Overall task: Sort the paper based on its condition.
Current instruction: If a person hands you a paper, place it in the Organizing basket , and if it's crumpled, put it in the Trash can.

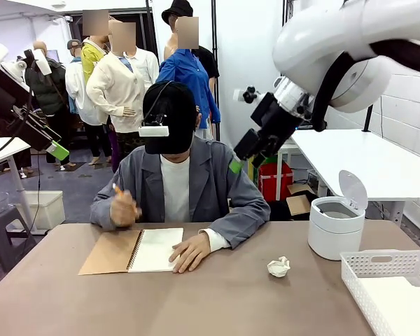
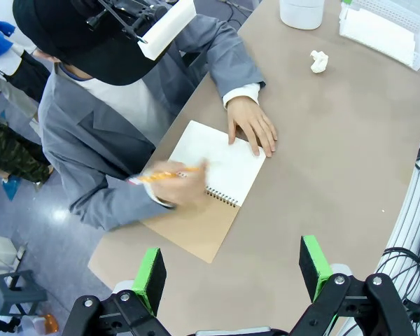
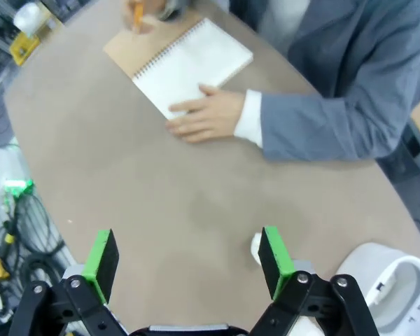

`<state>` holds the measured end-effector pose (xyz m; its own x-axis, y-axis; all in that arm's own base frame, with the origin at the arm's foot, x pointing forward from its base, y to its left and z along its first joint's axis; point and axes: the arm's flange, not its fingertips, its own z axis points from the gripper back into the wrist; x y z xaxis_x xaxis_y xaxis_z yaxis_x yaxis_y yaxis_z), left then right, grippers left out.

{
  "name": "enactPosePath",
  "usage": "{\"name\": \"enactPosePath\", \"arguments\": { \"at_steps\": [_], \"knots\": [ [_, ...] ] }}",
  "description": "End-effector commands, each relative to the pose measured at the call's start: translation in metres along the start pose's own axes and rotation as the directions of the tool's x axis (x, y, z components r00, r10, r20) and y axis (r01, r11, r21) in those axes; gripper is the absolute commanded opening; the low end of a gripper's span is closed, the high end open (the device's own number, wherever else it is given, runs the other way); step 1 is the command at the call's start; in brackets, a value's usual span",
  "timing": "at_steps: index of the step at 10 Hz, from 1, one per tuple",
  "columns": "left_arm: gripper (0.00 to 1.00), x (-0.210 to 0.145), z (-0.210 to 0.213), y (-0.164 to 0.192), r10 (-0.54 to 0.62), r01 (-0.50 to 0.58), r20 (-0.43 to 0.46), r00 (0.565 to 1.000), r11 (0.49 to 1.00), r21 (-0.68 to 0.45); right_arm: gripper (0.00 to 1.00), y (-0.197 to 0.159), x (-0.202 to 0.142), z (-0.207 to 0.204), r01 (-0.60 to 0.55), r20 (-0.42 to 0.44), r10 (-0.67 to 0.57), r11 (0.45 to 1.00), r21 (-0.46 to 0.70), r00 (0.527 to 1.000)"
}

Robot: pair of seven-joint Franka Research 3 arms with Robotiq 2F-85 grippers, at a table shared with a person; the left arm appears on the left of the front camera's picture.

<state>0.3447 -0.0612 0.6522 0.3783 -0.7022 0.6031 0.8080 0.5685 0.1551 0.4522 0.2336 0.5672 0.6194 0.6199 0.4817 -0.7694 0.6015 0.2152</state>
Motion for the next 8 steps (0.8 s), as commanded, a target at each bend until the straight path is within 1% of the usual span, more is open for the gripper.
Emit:
{"name": "enactPosePath", "arguments": {
  "at_steps": [1, 3, 4, 6, 7, 8],
  "knots": [
    [1.0, -0.001, 0.0, 0.0, 0.002, -0.002, 0.001, 1.0, 1.0, -0.002, 1.0, -0.013, 0.01, -0.014, -0.009, -0.154, -0.002, 0.998, -0.067, 0.988],
    [1.0, -0.001, 0.0, 0.0, 0.002, -0.002, 0.001, 1.0, 1.0, -0.002, 1.0, -0.021, -0.004, -0.033, -0.017, -0.282, -0.023, 0.99, -0.14, 0.959],
    [1.0, -0.001, 0.0, 0.0, 0.002, -0.002, 0.001, 1.0, 1.0, -0.002, 1.0, -0.025, -0.014, -0.043, -0.018, -0.359, -0.045, 0.986, -0.168, 0.932],
    [1.0, -0.001, 0.0, 0.0, 0.002, -0.002, 0.001, 1.0, 1.0, -0.002, 1.0, -0.032, -0.036, -0.069, -0.011, -0.406, -0.087, 0.972, -0.234, 0.91],
    [1.0, -0.001, 0.0, 0.0, 0.002, -0.002, 0.001, 1.0, 1.0, -0.002, 1.0, -0.038, -0.048, -0.081, -0.005, -0.407, -0.112, 0.961, -0.277, 0.907],
    [1.0, -0.001, 0.0, 0.0, 0.002, -0.002, 0.001, 1.0, 1.0, -0.002, 1.0, -0.044, -0.062, -0.094, 0.024, -0.404, -0.156, 0.949, -0.314, 0.902]
  ]
}}
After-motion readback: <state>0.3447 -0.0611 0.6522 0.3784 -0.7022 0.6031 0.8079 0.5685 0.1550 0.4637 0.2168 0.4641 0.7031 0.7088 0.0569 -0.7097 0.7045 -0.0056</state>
